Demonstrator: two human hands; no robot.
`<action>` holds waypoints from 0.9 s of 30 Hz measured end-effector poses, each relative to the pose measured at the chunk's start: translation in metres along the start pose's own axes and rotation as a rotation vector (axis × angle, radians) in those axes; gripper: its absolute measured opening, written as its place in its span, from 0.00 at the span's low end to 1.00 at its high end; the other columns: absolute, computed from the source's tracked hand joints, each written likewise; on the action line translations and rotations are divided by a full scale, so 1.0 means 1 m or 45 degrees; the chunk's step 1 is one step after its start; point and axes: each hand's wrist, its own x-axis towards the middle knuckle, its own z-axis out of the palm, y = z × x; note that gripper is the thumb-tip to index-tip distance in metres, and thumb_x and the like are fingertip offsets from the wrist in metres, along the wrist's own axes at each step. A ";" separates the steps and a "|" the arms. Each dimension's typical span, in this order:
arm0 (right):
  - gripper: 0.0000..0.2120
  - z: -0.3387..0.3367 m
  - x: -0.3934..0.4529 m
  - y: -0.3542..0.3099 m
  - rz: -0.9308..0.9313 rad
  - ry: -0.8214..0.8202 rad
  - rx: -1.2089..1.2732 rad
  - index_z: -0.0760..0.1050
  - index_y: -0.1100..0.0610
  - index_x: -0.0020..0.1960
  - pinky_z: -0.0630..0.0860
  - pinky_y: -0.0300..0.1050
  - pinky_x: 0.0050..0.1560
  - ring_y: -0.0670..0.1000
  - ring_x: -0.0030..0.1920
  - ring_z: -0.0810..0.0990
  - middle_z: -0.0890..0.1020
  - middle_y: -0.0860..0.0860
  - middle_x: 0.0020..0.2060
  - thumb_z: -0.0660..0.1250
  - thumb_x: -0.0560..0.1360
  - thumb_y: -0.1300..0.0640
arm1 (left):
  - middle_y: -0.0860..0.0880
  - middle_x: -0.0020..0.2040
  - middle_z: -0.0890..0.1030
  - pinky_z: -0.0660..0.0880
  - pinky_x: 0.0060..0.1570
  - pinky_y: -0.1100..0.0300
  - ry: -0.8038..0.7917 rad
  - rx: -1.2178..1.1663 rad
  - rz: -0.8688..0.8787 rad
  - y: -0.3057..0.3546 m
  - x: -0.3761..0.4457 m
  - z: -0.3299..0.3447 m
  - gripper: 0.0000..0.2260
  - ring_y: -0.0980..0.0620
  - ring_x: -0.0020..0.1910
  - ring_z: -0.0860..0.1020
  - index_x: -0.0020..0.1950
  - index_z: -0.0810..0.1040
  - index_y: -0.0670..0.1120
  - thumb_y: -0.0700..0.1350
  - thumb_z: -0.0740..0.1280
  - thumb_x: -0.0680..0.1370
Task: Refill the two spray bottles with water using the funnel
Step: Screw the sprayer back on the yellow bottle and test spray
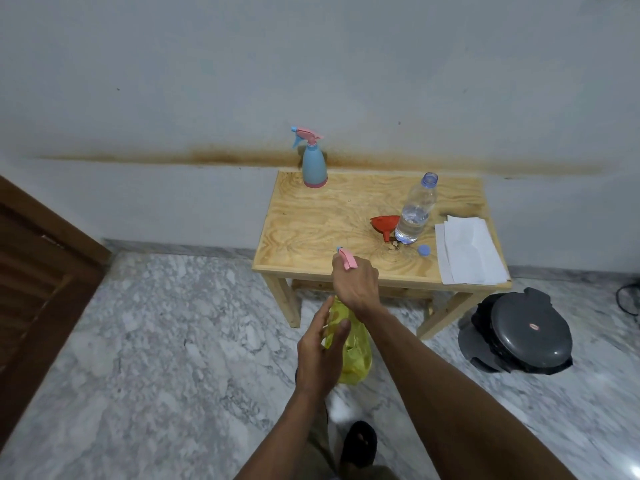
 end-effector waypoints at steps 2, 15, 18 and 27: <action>0.21 0.000 0.002 -0.002 -0.002 -0.004 -0.007 0.73 0.60 0.41 0.70 0.52 0.50 0.63 0.47 0.77 0.81 0.62 0.44 0.54 0.81 0.46 | 0.79 0.54 0.76 0.72 0.50 0.76 -0.003 0.004 -0.016 0.000 0.002 -0.001 0.21 0.76 0.58 0.74 0.72 0.71 0.58 0.52 0.69 0.79; 0.18 -0.031 0.028 -0.011 -0.064 0.073 0.228 0.70 0.53 0.36 0.67 0.49 0.46 0.57 0.43 0.76 0.77 0.51 0.36 0.58 0.80 0.44 | 0.69 0.56 0.81 0.80 0.57 0.55 -0.185 0.177 0.004 0.012 0.042 0.007 0.27 0.67 0.57 0.79 0.69 0.71 0.66 0.57 0.75 0.72; 0.17 -0.041 0.047 -0.024 -0.114 0.060 0.295 0.78 0.54 0.43 0.68 0.46 0.42 0.54 0.44 0.79 0.81 0.50 0.39 0.62 0.78 0.42 | 0.75 0.54 0.78 0.78 0.56 0.62 -0.153 0.183 0.062 0.026 0.072 0.011 0.28 0.71 0.55 0.78 0.68 0.71 0.64 0.52 0.78 0.71; 0.11 -0.053 0.150 -0.058 -0.277 0.205 0.204 0.79 0.51 0.47 0.66 0.42 0.39 0.49 0.40 0.75 0.80 0.50 0.41 0.75 0.71 0.46 | 0.60 0.58 0.79 0.74 0.54 0.64 0.002 0.246 0.214 0.057 0.211 0.033 0.34 0.64 0.56 0.77 0.71 0.70 0.54 0.55 0.80 0.68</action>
